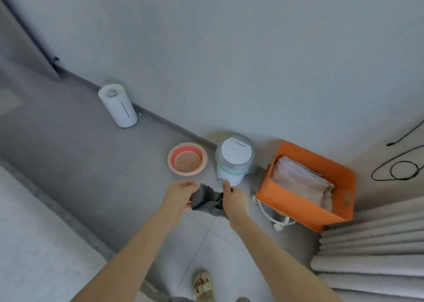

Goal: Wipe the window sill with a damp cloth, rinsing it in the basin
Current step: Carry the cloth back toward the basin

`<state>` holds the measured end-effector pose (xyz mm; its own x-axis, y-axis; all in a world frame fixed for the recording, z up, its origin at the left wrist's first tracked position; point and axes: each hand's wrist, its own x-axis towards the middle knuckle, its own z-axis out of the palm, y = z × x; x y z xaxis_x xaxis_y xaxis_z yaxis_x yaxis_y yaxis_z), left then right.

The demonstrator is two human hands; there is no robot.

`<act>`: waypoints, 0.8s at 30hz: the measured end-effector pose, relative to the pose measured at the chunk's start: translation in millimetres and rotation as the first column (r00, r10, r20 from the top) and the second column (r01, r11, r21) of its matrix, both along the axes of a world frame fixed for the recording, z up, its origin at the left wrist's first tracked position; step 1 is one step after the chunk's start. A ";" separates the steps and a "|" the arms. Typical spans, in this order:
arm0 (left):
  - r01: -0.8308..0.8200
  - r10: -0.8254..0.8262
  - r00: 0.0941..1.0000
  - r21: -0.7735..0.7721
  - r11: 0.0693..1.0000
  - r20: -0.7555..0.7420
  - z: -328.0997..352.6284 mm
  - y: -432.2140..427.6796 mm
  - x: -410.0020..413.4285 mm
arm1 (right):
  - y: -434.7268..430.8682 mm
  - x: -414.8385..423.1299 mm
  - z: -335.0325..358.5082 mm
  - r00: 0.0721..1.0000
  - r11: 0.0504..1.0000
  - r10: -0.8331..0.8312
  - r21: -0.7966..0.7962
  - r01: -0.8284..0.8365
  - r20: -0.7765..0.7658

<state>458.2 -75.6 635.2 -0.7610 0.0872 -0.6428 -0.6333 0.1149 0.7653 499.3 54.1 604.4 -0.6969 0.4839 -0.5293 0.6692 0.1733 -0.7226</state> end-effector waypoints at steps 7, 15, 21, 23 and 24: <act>0.214 -0.213 0.977 -0.136 0.967 0.024 -63.6 -4.9 -135.8 | -4.7 -172.3 -19.8 0.974 0.799 -0.140 -0.561 0.217 0.178; -0.051 0.065 0.995 -0.162 0.985 0.077 -160.3 14.6 -328.6 | 26.4 -351.6 -126.7 0.969 0.936 0.140 -0.346 -0.063 0.202; -0.095 0.120 0.987 -0.208 0.974 0.109 -274.8 13.5 -444.6 | 27.6 -447.6 -237.3 0.956 0.976 0.195 -0.142 -0.167 0.218; -0.110 0.138 0.983 -0.216 0.970 0.120 -309.5 10.1 -467.6 | 23.9 -469.1 -271.7 0.962 0.986 0.149 -0.104 -0.128 0.230; -0.113 0.143 0.982 -0.221 0.969 0.123 -328.1 7.5 -478.1 | 22.0 -478.8 -287.7 0.963 0.989 0.133 -0.097 -0.113 0.233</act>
